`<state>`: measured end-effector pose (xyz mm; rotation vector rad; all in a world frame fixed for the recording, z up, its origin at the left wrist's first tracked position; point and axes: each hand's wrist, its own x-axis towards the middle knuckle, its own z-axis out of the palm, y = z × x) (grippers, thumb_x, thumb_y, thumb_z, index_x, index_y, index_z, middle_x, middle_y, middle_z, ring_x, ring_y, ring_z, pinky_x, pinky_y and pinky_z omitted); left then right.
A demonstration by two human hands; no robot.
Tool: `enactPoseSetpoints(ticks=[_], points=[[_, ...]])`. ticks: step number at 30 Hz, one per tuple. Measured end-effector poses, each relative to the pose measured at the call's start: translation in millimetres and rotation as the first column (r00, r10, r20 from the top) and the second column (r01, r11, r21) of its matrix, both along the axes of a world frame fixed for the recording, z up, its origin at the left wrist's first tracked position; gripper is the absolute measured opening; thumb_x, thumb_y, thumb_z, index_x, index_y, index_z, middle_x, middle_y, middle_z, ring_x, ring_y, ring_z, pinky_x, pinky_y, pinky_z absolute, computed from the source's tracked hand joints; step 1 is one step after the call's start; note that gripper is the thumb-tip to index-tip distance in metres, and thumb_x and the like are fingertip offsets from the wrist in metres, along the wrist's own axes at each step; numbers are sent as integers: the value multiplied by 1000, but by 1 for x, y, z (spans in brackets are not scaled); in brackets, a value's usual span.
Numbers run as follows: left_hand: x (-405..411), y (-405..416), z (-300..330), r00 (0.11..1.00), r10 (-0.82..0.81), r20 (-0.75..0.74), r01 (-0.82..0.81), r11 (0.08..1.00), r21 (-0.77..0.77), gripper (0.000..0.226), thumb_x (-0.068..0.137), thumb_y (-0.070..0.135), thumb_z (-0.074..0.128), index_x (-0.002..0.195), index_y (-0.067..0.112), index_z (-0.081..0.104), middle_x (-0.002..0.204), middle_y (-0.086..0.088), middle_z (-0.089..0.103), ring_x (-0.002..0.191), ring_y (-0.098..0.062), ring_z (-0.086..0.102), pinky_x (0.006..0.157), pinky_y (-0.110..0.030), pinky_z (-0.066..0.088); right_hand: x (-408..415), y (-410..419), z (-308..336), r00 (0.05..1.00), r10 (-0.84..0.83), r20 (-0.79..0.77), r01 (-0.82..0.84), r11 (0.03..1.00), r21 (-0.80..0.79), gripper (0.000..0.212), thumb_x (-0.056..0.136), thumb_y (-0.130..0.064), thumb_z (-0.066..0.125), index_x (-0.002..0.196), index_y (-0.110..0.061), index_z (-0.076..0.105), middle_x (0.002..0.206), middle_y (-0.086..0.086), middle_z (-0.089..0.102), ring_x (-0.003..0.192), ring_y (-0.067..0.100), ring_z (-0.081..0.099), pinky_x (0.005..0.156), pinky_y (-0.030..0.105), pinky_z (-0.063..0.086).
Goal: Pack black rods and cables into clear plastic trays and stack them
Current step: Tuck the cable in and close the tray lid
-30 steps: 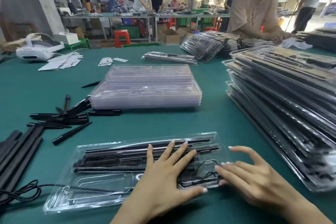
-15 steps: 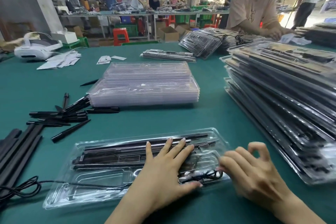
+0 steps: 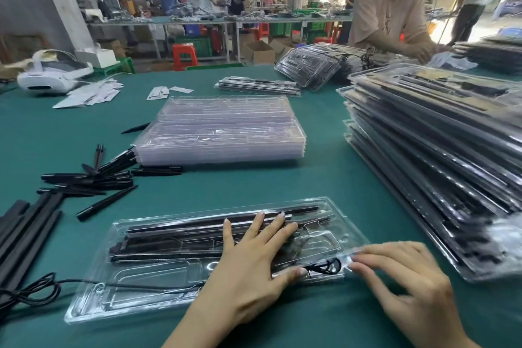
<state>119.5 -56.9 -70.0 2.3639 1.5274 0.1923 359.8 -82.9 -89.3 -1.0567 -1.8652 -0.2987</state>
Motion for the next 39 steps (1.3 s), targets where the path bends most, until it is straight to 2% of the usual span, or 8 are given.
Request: enactPoseSetpoints(ticks=[3,6,10,15,22,28,34,39], points=[[0,0,-1,1000,1,-2,-1,1000,16,66,88,72,25,147,52,0,154,29,-10,143,-2,-19,112,-56,-19,-2,-4,3,997,20,73,-3,973,-229,40,94,-43,48,103,-14,74,113,-13,68,104,1,57,86,32,40],[0,-1,-2,1000,-2,-21,2,999,33,68,87,73,24,146,52,-2,154,30,-12,143,-2,-20,112,-56,-18,-9,-3,9,970,96,222,41,839,-543,63,94,-65,18,139,-29,45,144,-25,39,130,-6,31,104,16,16],[0,-1,-1,1000,-6,-21,7,999,38,71,84,74,27,146,53,-2,153,31,-12,143,-2,-19,113,-55,-18,-7,4,1,935,131,330,137,723,-677,73,69,-83,-15,138,-59,-5,142,-47,-15,135,-12,-12,101,11,-10],[1,0,-2,1000,14,13,-15,998,56,65,89,69,32,146,54,2,154,31,-8,143,0,-17,114,-54,-16,-19,2,2,986,73,150,52,722,-690,40,83,-71,22,117,-61,40,136,-50,15,133,-14,0,99,7,-7],[-1,1,-6,1000,16,-27,-13,997,80,68,83,76,26,139,62,-9,149,36,-19,140,2,-25,113,-52,-21,-22,-1,4,987,66,148,57,715,-697,50,84,-59,27,134,-59,20,135,-49,19,132,-21,-4,99,3,-7],[-1,2,-6,1000,17,19,-19,997,80,68,86,71,32,142,60,-3,150,34,-15,141,1,-21,112,-53,-21,-28,-13,8,959,27,283,133,838,-530,60,101,-49,17,135,-14,51,125,-19,59,118,2,39,91,19,24],[-1,0,-6,1000,16,15,-17,997,80,68,86,69,33,143,59,-2,151,33,-13,142,1,-21,112,-54,-20,-31,-15,4,967,38,253,102,850,-517,61,102,-45,15,125,-13,62,132,-8,55,131,-9,22,98,13,16],[-1,0,-6,1000,10,3,-11,997,75,68,87,69,32,143,59,-6,151,32,-16,141,-1,-23,112,-54,-21,-25,-14,5,971,68,228,65,846,-529,51,98,-39,28,134,-12,52,136,-9,53,131,2,32,99,9,19]])
